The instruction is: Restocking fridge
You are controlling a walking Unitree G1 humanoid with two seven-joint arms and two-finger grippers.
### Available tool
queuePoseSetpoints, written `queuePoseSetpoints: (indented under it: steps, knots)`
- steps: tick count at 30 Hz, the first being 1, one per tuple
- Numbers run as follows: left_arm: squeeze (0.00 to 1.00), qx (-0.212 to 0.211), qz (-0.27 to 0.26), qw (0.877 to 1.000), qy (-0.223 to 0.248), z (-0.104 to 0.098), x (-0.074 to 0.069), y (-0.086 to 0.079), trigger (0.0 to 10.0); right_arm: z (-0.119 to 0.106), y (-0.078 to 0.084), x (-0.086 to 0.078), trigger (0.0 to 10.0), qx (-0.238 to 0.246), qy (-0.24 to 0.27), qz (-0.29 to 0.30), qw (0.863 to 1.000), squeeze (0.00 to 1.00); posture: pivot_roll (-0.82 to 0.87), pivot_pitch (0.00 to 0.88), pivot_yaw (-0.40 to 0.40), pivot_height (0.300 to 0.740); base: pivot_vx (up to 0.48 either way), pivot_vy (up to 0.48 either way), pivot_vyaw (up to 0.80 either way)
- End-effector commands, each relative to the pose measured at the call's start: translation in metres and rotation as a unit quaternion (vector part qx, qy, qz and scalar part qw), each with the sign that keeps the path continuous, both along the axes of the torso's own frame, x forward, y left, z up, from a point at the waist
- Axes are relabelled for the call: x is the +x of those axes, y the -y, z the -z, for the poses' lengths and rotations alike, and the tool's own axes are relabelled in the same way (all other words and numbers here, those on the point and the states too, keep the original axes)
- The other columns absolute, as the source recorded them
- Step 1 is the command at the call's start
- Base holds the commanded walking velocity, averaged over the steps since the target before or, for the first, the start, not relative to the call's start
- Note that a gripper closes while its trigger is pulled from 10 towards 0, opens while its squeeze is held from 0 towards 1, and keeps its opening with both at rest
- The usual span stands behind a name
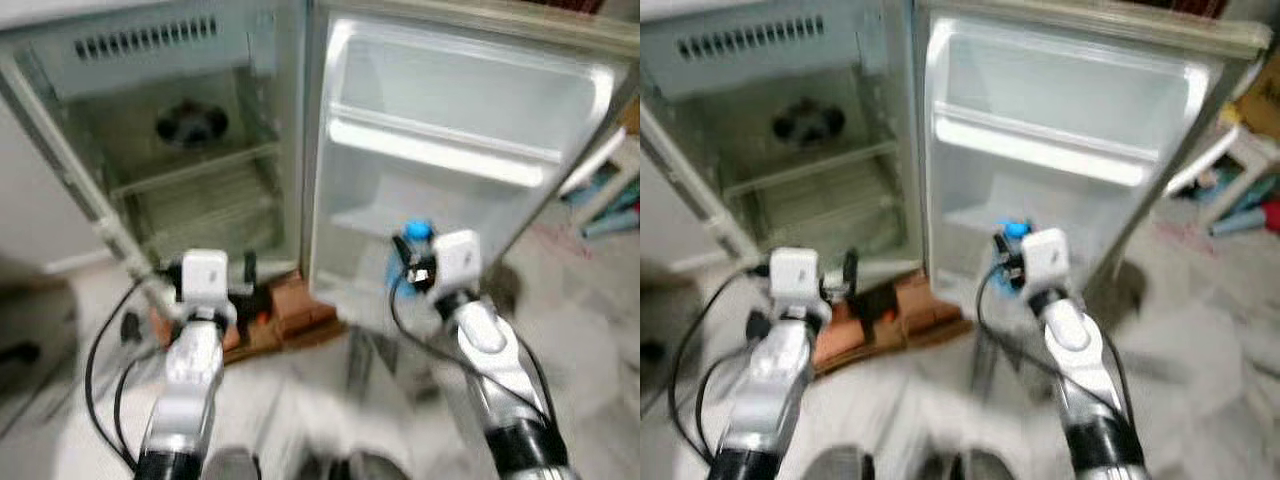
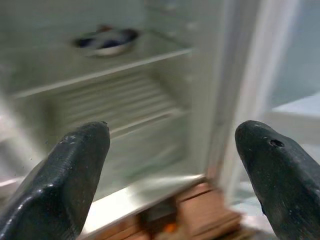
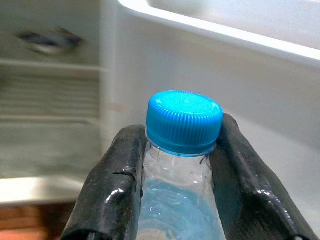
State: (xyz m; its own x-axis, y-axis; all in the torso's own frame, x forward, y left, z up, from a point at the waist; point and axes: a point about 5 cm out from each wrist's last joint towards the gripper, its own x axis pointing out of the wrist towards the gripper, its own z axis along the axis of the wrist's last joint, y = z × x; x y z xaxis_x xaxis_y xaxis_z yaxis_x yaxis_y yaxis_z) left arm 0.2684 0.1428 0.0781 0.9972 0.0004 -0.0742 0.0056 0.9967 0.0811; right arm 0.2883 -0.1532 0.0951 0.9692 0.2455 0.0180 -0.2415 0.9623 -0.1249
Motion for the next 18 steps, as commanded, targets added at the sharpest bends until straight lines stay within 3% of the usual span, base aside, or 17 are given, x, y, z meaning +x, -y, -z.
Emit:
queuePoseSetpoints:
  steps: [1,7,11,16,18]
  knots:
    - [0.00,0.010,-0.022,1.000,-0.014,0.0052,-0.0043,-0.0168,10.0,-0.0083,-0.0174,0.0021,10.0,0.011,0.019,-0.026,0.999,0.00,0.04,0.085,-0.052,0.740,0.285,0.386,-0.80]
    - [0.00,0.006,-0.018,1.000,-0.013,0.0042,-0.0024,-0.0156,10.0,-0.0087,-0.0167,0.0037,10.0,0.000,0.020,-0.024,1.000,0.00,0.05,0.092,-0.059,0.740,0.247,0.411,-0.80]
    - [0.00,0.008,-0.012,1.000,-0.008,-0.0008,0.0021,-0.0170,10.0,-0.0162,-0.0181,0.0096,10.0,-0.006,0.030,-0.025,0.999,0.00,0.05,0.112,-0.050,0.740,0.000,0.329,-0.80]
    - [0.00,0.010,-0.009,1.000,-0.006,-0.0038,0.0028,-0.0185,10.0,-0.0170,-0.0184,0.0102,10.0,-0.005,0.032,-0.022,0.999,0.00,0.05,0.122,-0.041,0.740,0.000,0.000,-0.74]
    - [0.00,0.011,-0.008,1.000,-0.006,-0.0040,0.0028,-0.0190,10.0,-0.0142,-0.0189,0.0082,10.0,-0.003,0.029,-0.020,0.999,0.00,0.05,0.122,-0.041,0.740,0.000,0.000,0.00]
